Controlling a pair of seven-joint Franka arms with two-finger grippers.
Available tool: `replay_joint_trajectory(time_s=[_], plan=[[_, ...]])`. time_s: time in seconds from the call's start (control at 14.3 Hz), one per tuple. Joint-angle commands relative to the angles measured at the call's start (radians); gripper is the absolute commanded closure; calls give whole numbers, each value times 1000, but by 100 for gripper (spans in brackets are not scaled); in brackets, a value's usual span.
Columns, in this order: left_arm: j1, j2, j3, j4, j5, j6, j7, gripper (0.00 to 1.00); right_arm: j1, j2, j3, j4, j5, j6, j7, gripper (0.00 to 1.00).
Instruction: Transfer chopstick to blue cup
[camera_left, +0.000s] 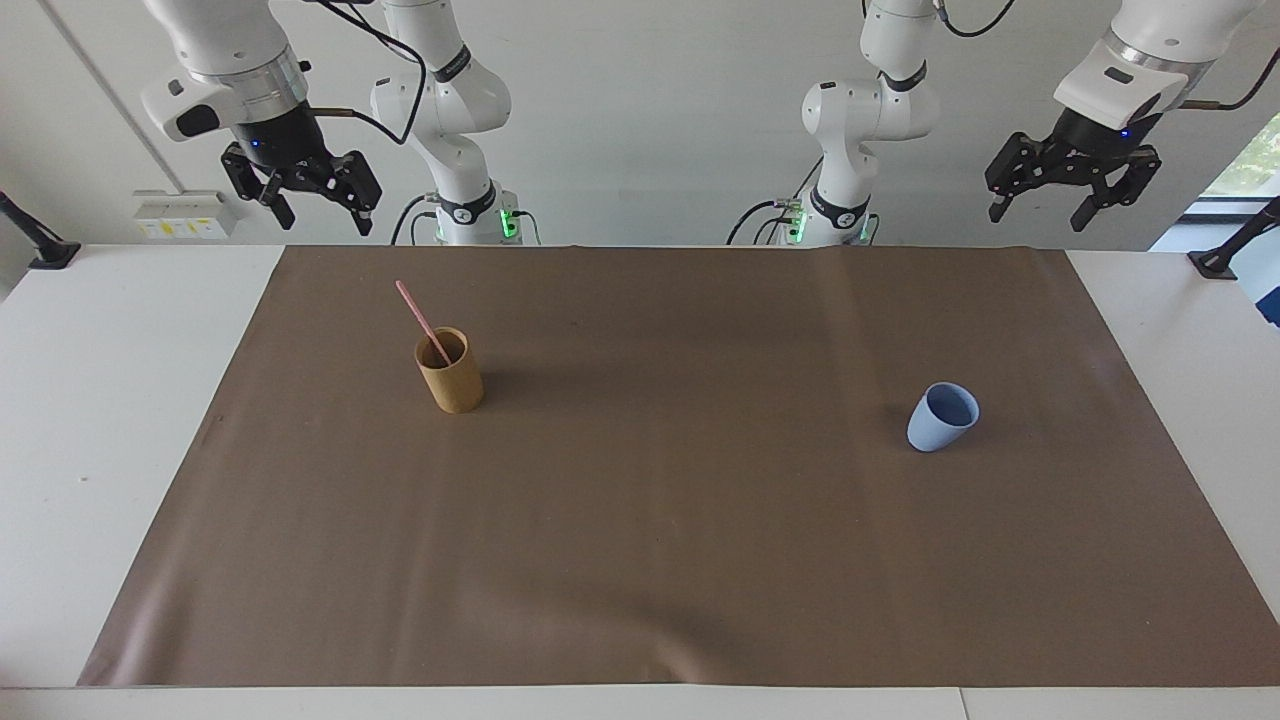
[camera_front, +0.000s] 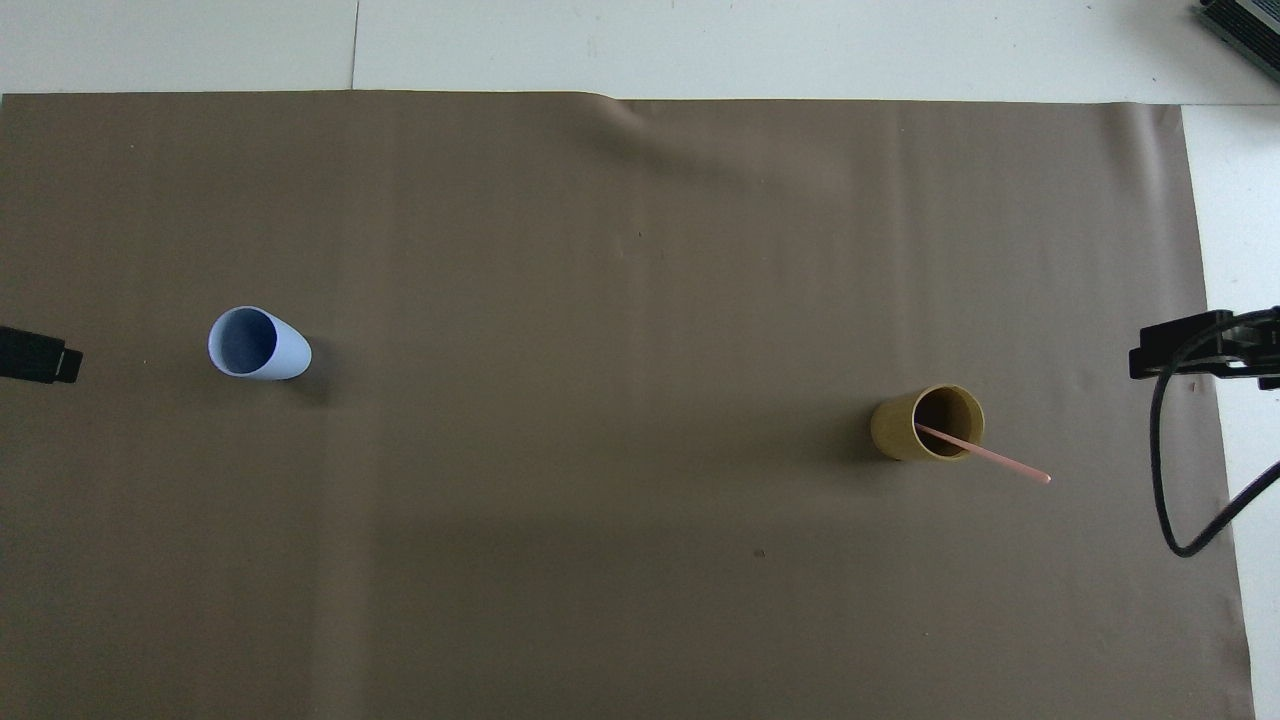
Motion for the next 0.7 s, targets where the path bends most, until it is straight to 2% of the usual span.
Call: replay_joint_trajectory(time_s=[0.0,0.63], plan=[[-1,-17,-6,-22,18,7,-11,0,-14,-25,7,-30,-2,6,-20,0],[-2,-20,-7,-21,9,8,-17,0,-15,-25,7,-30,-2,4,-20,0]])
